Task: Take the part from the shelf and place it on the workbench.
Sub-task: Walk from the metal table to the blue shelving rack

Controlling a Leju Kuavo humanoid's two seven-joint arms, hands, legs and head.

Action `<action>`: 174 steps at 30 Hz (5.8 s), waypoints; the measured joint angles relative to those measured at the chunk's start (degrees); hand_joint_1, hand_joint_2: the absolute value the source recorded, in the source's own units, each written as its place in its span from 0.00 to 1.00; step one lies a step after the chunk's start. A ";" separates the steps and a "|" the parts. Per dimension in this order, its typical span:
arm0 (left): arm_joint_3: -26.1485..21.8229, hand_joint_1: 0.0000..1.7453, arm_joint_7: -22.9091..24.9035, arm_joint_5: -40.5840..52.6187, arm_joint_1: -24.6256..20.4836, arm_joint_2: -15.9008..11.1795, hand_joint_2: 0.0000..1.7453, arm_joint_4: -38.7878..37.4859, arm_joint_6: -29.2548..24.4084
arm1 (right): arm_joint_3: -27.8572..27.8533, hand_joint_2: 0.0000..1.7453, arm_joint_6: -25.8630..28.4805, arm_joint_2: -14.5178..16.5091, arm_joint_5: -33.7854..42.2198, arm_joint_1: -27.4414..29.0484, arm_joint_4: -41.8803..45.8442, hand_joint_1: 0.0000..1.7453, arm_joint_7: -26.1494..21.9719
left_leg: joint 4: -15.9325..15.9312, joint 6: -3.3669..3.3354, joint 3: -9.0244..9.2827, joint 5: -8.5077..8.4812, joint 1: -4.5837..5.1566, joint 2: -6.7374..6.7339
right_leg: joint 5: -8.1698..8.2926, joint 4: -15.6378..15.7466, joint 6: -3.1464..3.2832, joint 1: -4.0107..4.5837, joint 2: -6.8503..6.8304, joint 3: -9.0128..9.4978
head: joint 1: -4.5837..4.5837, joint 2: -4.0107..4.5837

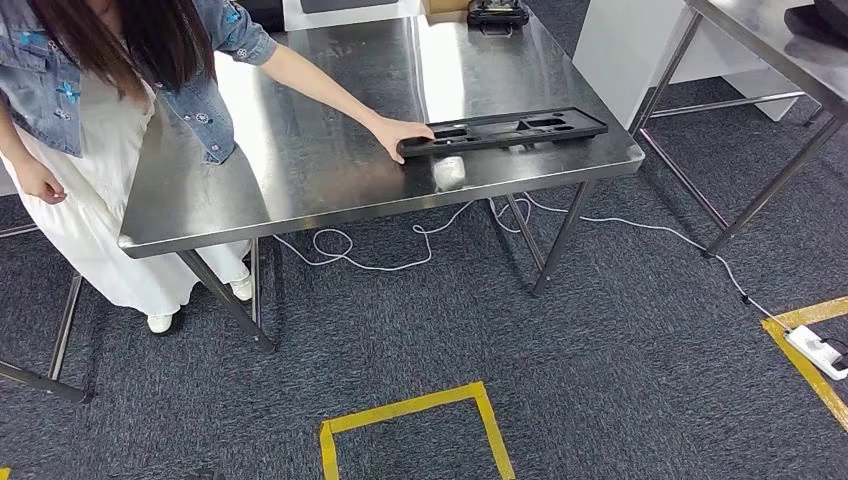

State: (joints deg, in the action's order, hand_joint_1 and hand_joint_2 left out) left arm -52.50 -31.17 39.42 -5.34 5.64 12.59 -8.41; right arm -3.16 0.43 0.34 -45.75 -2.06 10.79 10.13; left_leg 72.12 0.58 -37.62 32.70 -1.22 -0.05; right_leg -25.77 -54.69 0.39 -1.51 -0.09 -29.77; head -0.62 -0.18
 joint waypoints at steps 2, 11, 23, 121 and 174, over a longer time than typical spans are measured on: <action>0.07 0.00 0.12 0.23 -0.19 0.01 0.00 0.00 0.00 | -0.27 1.00 -0.01 0.07 0.19 -0.02 -0.01 0.00 0.43 | -7.70 0.07 4.82 -2.98 -0.44 0.07 | 0.05 -0.48 -0.13 -0.08 0.06 -0.32 | -0.01 0.00; 0.59 0.00 0.70 0.97 -1.10 0.64 0.00 -0.01 -1.07 | -1.38 1.00 -0.01 0.07 0.28 -0.15 -0.01 0.00 1.30 | -15.66 -3.87 6.87 -6.86 0.43 -0.07 | -3.60 -8.33 -2.08 0.38 0.05 -5.47 | 0.24 0.01; 1.47 0.00 1.28 1.75 -1.36 1.14 0.00 -0.04 -0.46 | -1.79 1.00 -0.50 -0.16 0.50 -0.16 -0.03 0.00 2.23 | -14.91 -4.09 4.75 -7.72 1.70 0.02 | -1.85 0.49 -2.21 0.42 0.11 1.37 | 0.21 0.01; 6.23 0.00 24.37 6.49 -3.08 1.93 0.00 -0.61 8.55 | -9.31 1.00 -3.61 0.94 3.22 0.33 -0.65 0.00 5.42 | -14.33 -3.10 6.61 -6.24 0.02 1.94 | 0.73 -5.36 -3.47 0.33 4.47 -7.29 | 0.55 0.01; 15.85 0.00 30.76 15.70 -3.44 1.62 0.00 -1.00 12.04 | -11.64 1.00 -4.82 0.78 1.54 -0.21 -0.64 0.00 5.86 | -4.95 -0.36 2.41 -3.29 -0.10 1.39 | 0.24 -1.93 -0.16 0.45 4.76 -1.25 | 0.49 0.01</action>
State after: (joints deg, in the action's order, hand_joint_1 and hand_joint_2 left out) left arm -36.65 -0.41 55.12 -8.79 7.26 11.59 3.63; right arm -14.80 -4.39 1.12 -44.21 -2.28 10.14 15.99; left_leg 67.18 0.22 -35.21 29.41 -1.31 1.34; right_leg -25.53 -56.63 0.24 -1.06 4.67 -31.02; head -0.14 -0.17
